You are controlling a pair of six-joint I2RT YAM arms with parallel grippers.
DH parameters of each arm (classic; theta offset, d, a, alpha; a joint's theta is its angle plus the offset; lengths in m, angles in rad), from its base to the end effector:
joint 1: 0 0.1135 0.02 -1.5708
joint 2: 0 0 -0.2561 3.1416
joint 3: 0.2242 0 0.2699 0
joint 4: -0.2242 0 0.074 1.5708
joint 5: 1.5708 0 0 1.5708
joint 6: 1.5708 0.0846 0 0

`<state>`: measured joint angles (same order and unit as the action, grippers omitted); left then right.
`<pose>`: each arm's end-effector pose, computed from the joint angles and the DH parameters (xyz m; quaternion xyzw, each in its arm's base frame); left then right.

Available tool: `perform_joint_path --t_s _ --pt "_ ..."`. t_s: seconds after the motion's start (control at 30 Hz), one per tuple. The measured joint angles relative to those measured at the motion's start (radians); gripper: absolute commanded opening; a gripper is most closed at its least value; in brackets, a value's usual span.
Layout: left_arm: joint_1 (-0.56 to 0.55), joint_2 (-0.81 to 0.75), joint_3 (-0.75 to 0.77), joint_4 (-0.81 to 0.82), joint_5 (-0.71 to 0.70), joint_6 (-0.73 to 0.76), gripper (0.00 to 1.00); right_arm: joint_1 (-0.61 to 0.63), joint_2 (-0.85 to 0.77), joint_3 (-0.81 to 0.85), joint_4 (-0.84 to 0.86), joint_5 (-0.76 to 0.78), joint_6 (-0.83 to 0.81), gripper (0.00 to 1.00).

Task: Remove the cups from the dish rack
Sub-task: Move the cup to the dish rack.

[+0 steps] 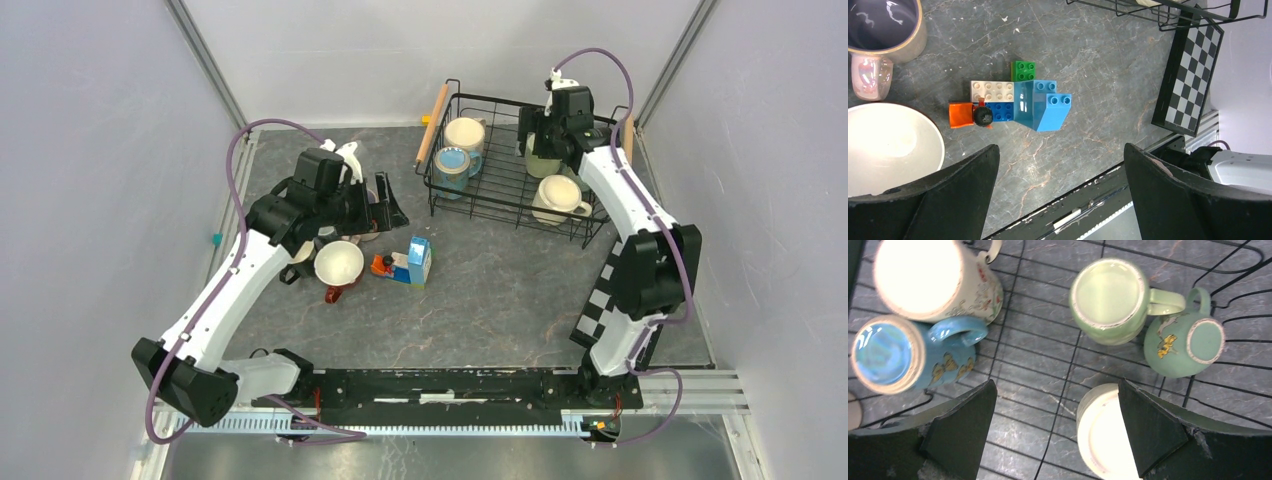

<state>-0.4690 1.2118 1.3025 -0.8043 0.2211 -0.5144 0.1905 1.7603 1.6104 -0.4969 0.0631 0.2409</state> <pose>0.2637 -0.1544 0.3344 0.0253 0.9048 -0.2835 0.3167 0.4564 0.0826 0.2896 0.0366 0.8941 0.0678 0.4412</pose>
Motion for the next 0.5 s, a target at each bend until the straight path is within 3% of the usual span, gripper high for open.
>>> perform_joint_path --t_s 0.2,0.5 --pt "0.000 -0.005 0.000 0.001 0.004 0.000 1.00 -0.026 0.076 0.090 -0.059 0.069 -0.021 0.98" --pt "-0.003 -0.005 0.000 0.015 0.034 0.000 1.00 -0.081 0.052 -0.023 -0.074 0.078 -0.038 0.98"
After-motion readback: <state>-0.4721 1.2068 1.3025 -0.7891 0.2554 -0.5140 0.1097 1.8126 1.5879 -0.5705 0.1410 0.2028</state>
